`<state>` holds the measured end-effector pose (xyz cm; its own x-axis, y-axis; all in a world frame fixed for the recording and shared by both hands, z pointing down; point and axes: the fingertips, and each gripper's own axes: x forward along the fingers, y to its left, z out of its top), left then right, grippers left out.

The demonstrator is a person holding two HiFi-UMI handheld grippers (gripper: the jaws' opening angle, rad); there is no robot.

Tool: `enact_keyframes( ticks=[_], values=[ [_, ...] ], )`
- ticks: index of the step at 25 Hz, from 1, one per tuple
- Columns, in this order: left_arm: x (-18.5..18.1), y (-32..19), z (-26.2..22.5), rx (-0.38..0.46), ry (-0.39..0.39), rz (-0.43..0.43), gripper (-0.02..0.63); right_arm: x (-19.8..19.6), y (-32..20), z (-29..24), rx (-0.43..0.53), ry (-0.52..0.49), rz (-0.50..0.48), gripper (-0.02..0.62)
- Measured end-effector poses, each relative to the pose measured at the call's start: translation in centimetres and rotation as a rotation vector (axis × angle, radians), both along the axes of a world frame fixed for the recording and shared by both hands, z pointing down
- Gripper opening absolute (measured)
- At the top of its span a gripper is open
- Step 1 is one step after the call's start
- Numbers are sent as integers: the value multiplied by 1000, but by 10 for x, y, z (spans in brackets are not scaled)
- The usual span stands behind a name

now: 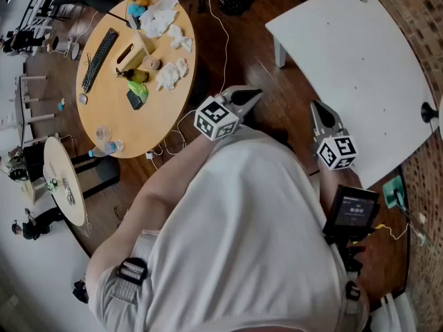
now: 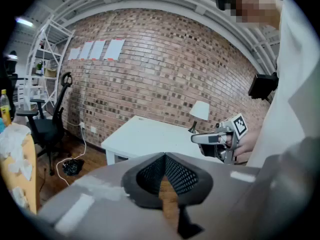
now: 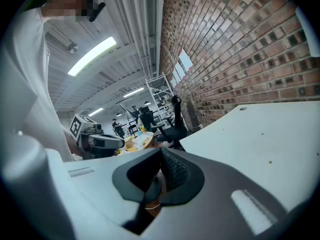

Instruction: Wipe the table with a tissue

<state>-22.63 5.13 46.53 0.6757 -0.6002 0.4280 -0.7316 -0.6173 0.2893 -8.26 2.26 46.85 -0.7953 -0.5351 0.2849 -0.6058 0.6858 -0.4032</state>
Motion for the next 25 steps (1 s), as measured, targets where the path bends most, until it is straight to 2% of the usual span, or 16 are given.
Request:
enact_keyframes(
  ticks=[8,14,18,25],
  values=[
    [-85,-36,6,11,25,-120,6,-60,-35,3,-5,47,-59,8],
    [-125,-80,17,4,58,-118,6,-107,-64,-1,9,106,-137,8],
    [-154,-105,21,11,77,-124,6,-153,-82,-6,16,105,-206,8],
    [-202,-122,31,-13,119,-163,6,-229,-106,-7,28,149,-332,8]
  ],
)
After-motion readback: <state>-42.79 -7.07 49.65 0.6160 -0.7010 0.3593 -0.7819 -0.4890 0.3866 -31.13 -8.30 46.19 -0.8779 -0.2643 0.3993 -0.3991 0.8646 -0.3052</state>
